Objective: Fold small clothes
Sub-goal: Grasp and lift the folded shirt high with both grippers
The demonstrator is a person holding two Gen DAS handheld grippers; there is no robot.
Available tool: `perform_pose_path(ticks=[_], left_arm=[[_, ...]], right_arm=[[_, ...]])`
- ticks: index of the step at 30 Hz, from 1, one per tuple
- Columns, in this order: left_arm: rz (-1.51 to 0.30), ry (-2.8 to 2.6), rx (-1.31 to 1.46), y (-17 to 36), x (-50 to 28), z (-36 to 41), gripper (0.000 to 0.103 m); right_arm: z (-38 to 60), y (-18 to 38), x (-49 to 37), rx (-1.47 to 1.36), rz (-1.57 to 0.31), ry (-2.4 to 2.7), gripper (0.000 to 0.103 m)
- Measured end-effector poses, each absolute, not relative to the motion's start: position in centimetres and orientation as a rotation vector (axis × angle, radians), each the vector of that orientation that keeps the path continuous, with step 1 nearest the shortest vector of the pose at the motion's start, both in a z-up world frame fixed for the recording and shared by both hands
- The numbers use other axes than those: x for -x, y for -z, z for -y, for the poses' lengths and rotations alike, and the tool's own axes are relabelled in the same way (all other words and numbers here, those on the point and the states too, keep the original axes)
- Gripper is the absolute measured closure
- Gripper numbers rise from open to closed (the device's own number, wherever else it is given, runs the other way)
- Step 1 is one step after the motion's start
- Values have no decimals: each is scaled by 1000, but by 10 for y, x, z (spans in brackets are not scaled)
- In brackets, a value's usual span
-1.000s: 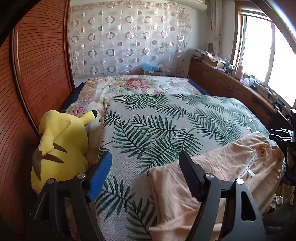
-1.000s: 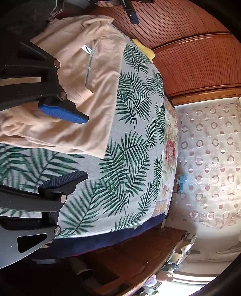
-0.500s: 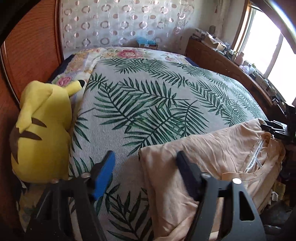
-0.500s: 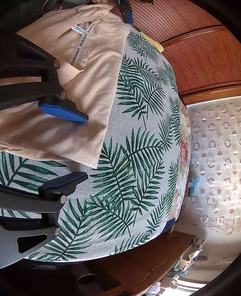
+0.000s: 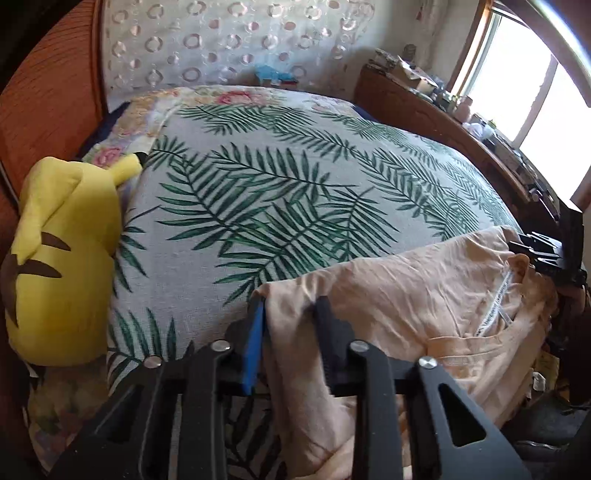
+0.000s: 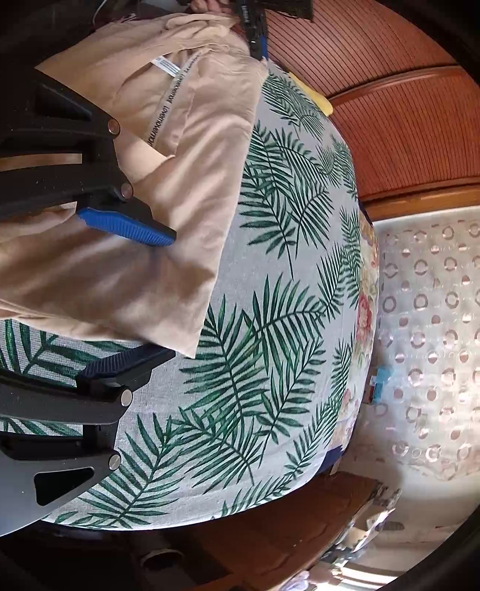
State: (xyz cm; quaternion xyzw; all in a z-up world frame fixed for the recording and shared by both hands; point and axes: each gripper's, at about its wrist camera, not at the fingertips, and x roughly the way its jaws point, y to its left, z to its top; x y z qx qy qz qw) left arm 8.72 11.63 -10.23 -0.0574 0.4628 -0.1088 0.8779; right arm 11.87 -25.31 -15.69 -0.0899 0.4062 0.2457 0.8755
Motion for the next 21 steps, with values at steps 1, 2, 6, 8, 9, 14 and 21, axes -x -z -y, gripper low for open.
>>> perform_pose_path(ticks=[1, 2, 6, 8, 9, 14, 21], left_arm=[[-969, 230, 100, 102, -88, -114, 80], [-976, 240, 93, 102, -89, -113, 84], [-938, 247, 60, 90, -83, -106, 97], [-857, 210, 88, 72, -73, -107, 97], [-821, 217, 112, 59, -66, -107, 97], [-656, 290, 89, -16, -38, -94, 97], [-427, 327, 46, -112, 4, -87, 97]], right_arm=[[252, 157, -118, 192, -848, -521, 59], [252, 156, -118, 191, -849, -533, 63], [253, 156, -113, 161, -853, -588, 92], [258, 151, -107, 132, -841, -598, 94], [262, 145, -105, 111, -835, -597, 94], [284, 73, -78, 95, -688, -601, 95], [310, -29, -30, 106, -471, -581, 95]])
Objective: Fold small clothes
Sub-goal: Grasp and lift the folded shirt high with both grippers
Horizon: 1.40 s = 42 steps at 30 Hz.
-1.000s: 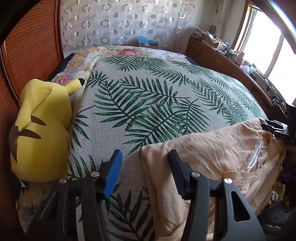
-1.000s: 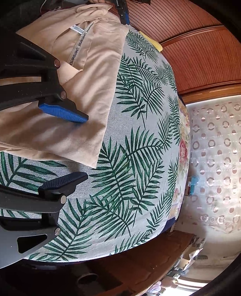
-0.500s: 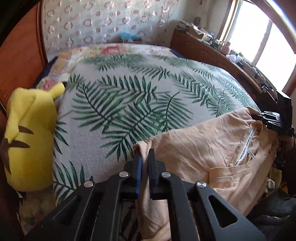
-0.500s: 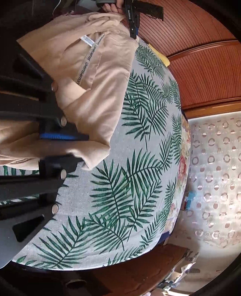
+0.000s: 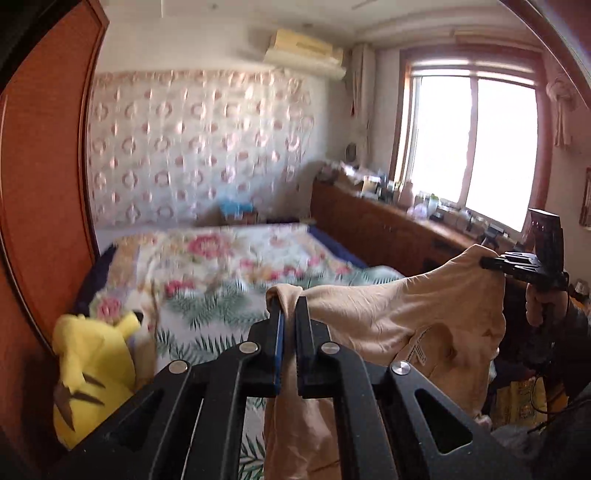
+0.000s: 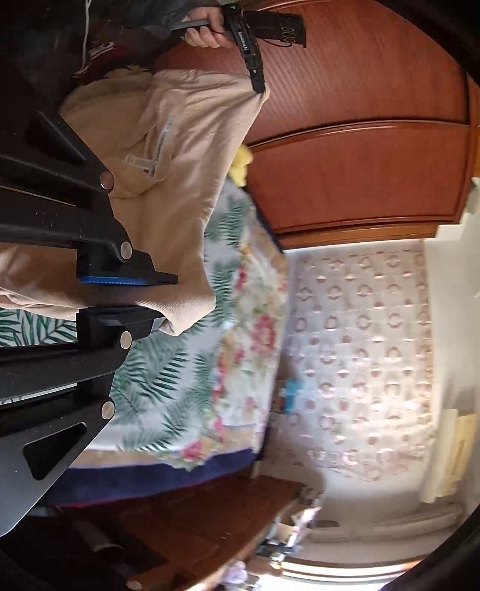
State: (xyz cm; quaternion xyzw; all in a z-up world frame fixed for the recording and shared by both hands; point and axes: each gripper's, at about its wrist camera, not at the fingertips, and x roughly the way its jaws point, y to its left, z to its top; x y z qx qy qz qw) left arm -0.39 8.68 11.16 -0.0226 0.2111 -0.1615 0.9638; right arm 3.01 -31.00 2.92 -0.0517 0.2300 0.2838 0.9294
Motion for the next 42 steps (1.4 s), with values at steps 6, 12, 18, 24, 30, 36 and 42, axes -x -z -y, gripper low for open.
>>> perform_pose_path(ticks=[6, 12, 18, 24, 30, 36, 42], left_arm=[[-266, 323, 19, -178, 32, -91, 97], [-140, 318, 21, -230, 55, -103, 97], [-56, 296, 10, -264, 62, -113, 97], [-40, 248, -15, -269, 30, -112, 97], [-132, 198, -17, -226, -32, -109, 97], [-262, 155, -5, -148, -128, -116, 97], [-399, 139, 35, -81, -200, -120, 97]], right_arm=[[334, -102, 11, 109, -310, -564, 95], [352, -170, 49, 103, -165, -547, 95], [357, -214, 67, 153, -83, -523, 95], [335, -219, 47, 199, -77, -489, 95], [300, -181, -3, 235, -182, -460, 95], [272, -127, -91, 234, -305, -452, 95], [243, -91, -169, 232, -420, -435, 95]])
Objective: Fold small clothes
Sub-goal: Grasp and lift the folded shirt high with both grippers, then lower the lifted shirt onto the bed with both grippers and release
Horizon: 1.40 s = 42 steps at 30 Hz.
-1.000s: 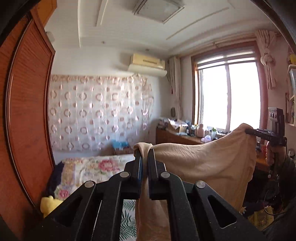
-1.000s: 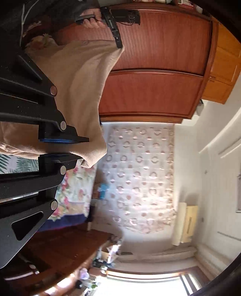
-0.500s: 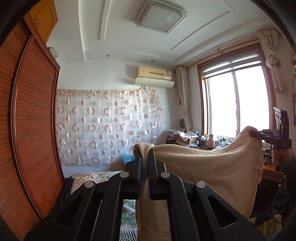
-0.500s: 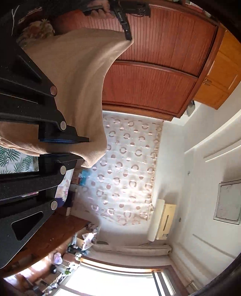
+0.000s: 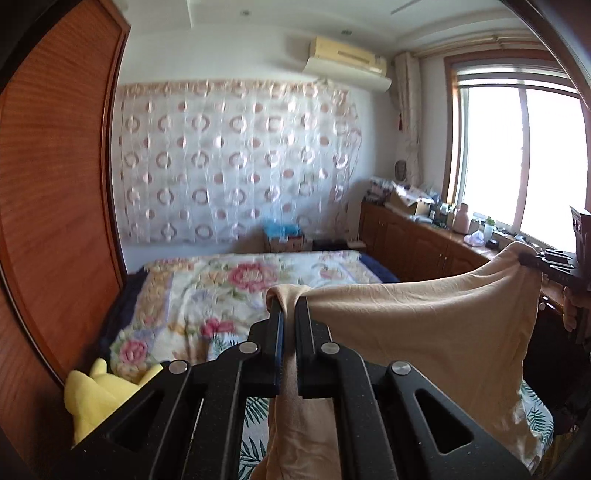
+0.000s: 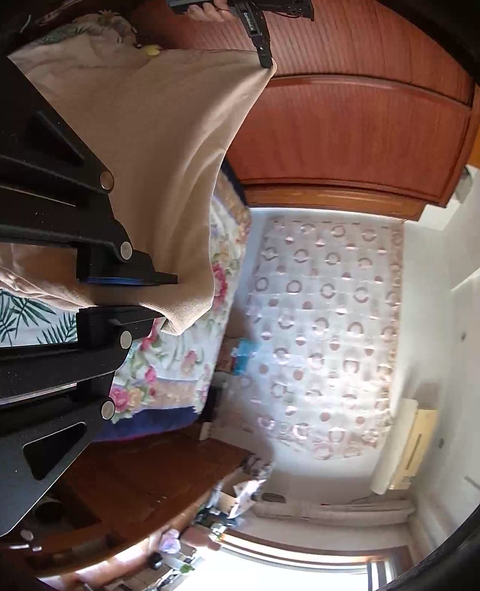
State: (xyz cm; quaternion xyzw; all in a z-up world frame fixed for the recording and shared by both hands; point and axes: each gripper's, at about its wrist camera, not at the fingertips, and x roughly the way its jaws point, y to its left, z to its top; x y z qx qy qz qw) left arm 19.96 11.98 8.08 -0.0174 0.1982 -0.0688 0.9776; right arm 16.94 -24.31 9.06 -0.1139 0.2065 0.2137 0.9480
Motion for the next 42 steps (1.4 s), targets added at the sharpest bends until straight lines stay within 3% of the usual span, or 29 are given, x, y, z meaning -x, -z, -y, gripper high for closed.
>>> perform_pose_path(ticks=[7, 22, 24, 26, 28, 30, 37, 40, 42], left_arm=[[-477, 118, 29, -52, -248, -112, 97], [-659, 111, -6, 20, -343, -102, 96], [-695, 127, -14, 29, -344, -99, 90], [-691, 129, -42, 30, -334, -95, 66], [-699, 150, -53, 29, -323, -94, 55], [-710, 147, -64, 29, -309, -94, 54], [-775, 166, -22, 44, -254, -96, 52], [-825, 185, -22, 62, -236, -91, 21], [-855, 184, -22, 73, -226, -89, 21]], right_arm=[[222, -106, -227, 224, -487, -425, 95], [202, -76, -320, 221, -719, -391, 95], [202, -74, -321, 192, -746, -395, 93], [202, -76, -316, 173, -763, -383, 82], [202, -77, -312, 172, -766, -383, 70], [205, -81, -300, 166, -771, -381, 65], [229, -75, -239, 90, -814, -386, 61], [235, -68, -216, 80, -853, -395, 55], [240, -66, -202, 65, -870, -399, 55]])
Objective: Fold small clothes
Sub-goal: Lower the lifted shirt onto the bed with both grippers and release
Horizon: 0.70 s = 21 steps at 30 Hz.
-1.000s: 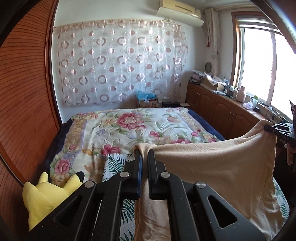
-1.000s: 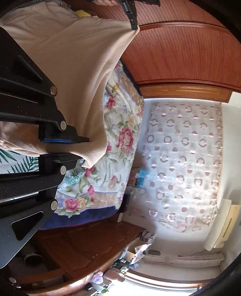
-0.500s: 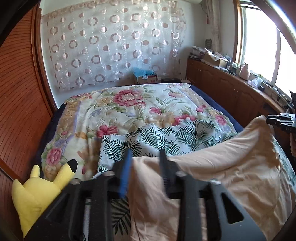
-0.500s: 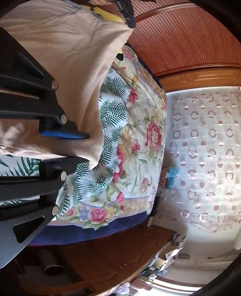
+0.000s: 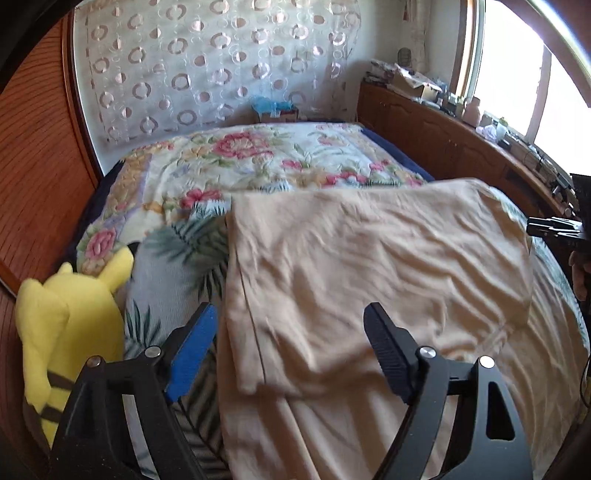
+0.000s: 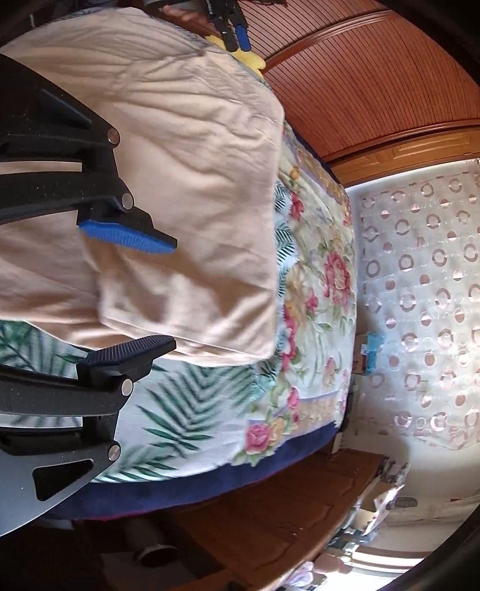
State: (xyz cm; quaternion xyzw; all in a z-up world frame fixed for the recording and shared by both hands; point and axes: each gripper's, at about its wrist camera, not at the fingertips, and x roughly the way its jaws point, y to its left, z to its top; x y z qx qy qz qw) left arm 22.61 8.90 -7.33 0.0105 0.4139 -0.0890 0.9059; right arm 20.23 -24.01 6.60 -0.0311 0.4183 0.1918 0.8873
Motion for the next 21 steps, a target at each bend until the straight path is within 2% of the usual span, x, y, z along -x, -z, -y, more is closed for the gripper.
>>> perform_pose_path(ticks=[7, 21], left_arm=[[-915, 171, 5, 99, -216, -90, 21], [-911, 151, -59, 103, -217, -82, 14]], right_arm=[[251, -65, -183, 1, -920, -410, 55], [258, -56, -220, -10, -905, -395, 55]])
